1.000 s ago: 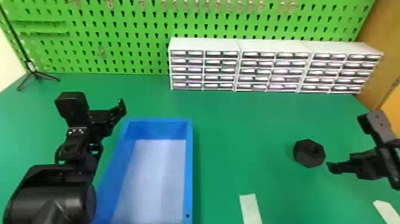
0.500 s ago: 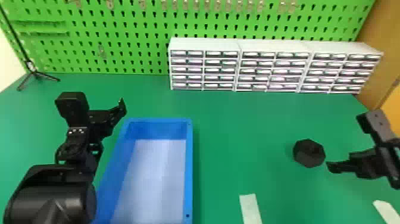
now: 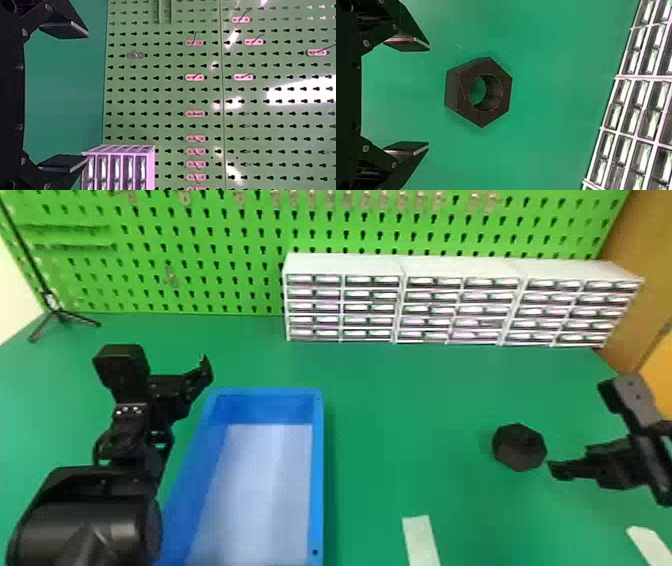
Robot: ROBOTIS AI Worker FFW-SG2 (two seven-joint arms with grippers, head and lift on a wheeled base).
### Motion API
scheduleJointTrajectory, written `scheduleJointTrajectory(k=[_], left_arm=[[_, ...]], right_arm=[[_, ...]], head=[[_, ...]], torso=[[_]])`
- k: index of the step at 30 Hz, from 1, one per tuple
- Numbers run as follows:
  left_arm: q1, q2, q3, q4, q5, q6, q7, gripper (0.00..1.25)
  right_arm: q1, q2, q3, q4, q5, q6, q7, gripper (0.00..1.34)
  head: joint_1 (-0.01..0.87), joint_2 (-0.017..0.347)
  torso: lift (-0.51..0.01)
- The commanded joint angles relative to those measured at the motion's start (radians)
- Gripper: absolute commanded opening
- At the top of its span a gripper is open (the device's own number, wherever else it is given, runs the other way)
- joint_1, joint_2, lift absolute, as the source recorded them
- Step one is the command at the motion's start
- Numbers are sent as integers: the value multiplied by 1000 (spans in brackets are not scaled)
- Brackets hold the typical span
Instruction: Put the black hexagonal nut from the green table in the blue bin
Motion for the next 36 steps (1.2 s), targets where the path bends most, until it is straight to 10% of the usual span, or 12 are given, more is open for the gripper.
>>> scheduleJointTrajectory(k=[1, 36], left_arm=[[0, 0, -1, 0, 1, 0, 0, 1080], [-3, 2, -1, 2, 4, 0, -1, 1078]], right_arm=[[-7, -2, 2, 0, 3, 2, 1, 943], [-235, -22, 244, 209, 142, -60, 139, 943]], head=[[683, 28], [683, 28]], torso=[[-96], [-96]])
